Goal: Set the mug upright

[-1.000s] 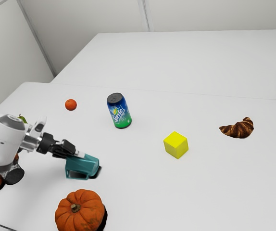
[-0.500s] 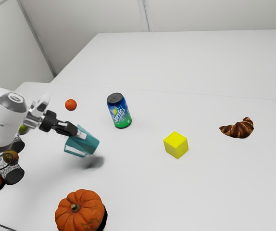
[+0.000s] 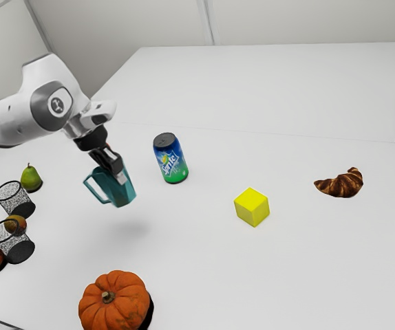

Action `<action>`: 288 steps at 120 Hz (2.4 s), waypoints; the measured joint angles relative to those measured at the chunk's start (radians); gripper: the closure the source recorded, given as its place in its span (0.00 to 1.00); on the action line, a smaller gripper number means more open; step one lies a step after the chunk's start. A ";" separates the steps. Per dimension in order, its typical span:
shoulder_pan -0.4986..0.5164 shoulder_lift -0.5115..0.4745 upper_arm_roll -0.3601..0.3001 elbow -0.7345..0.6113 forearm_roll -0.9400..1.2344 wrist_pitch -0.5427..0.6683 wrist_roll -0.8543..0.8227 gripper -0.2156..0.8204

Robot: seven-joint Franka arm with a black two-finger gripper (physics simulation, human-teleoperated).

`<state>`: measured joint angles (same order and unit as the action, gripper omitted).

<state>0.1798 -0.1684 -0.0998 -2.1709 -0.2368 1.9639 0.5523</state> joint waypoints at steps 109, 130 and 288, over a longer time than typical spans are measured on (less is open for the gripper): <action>-0.083 0.100 -0.034 -0.198 0.133 0.459 -0.438 0.97; -0.083 0.119 -0.034 -0.202 0.133 0.477 -0.471 0.97; -0.097 -0.005 -0.035 0.166 0.108 -0.020 -0.531 0.25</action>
<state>0.0825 -0.1730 -0.1350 -2.0054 -0.1288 1.9441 0.0215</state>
